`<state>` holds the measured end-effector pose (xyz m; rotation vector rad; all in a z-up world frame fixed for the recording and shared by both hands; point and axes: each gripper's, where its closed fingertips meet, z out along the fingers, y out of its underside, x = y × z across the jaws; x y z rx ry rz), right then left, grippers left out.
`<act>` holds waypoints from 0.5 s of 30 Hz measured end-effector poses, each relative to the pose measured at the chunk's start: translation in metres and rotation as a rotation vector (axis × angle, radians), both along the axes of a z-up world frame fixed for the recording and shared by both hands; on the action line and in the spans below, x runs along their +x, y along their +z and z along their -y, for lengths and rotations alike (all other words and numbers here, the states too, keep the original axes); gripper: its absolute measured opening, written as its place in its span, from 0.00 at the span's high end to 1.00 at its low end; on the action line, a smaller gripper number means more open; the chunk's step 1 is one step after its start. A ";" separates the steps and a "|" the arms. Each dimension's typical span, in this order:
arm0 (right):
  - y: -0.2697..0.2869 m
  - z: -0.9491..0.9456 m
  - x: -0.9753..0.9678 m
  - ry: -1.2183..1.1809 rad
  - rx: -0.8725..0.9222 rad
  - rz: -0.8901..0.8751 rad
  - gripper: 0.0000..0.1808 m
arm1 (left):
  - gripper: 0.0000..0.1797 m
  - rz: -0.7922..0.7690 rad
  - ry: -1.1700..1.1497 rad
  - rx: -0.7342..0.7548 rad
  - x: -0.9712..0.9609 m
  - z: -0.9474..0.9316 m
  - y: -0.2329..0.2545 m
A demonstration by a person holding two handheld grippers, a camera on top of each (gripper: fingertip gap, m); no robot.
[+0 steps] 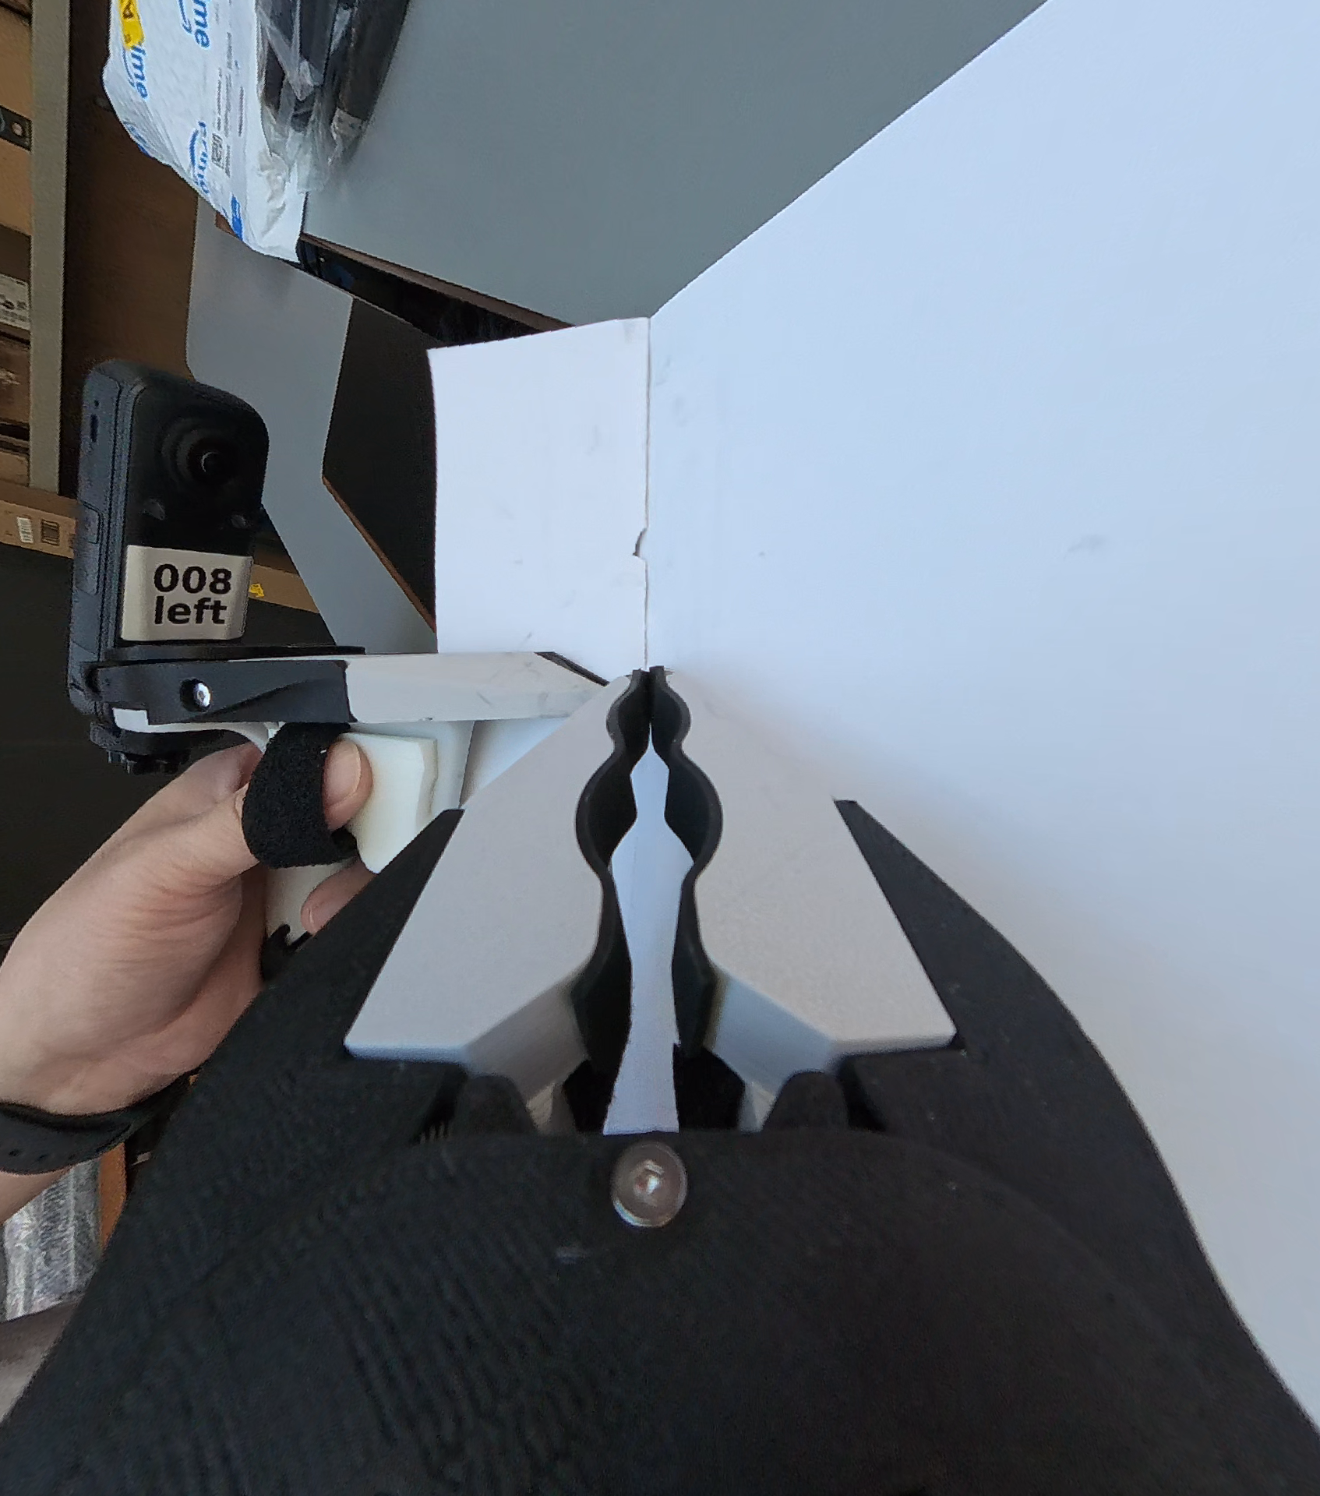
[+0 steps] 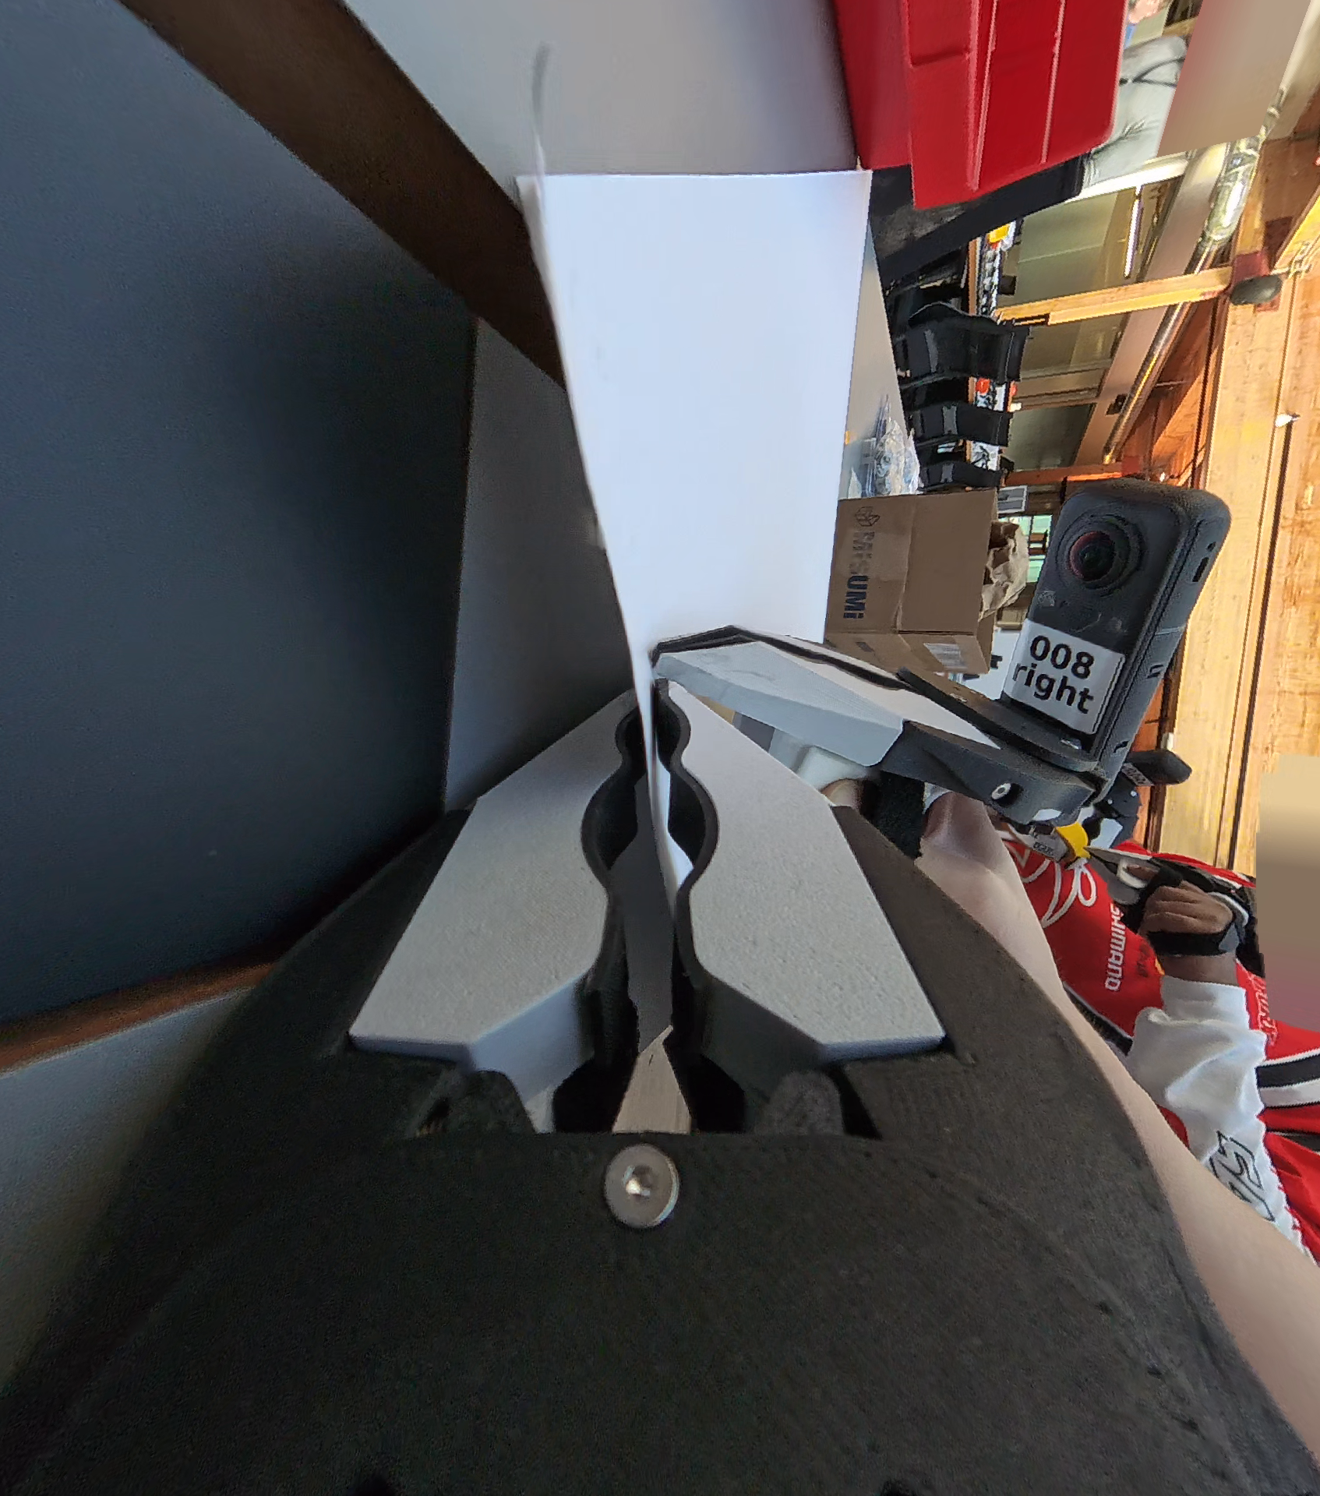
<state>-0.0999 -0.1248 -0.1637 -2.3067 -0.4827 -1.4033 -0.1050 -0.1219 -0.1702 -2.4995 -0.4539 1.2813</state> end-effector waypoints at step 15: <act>-0.001 0.001 -0.001 0.105 0.100 -0.147 1.00 | 0.99 0.029 -0.032 0.026 0.000 0.000 0.000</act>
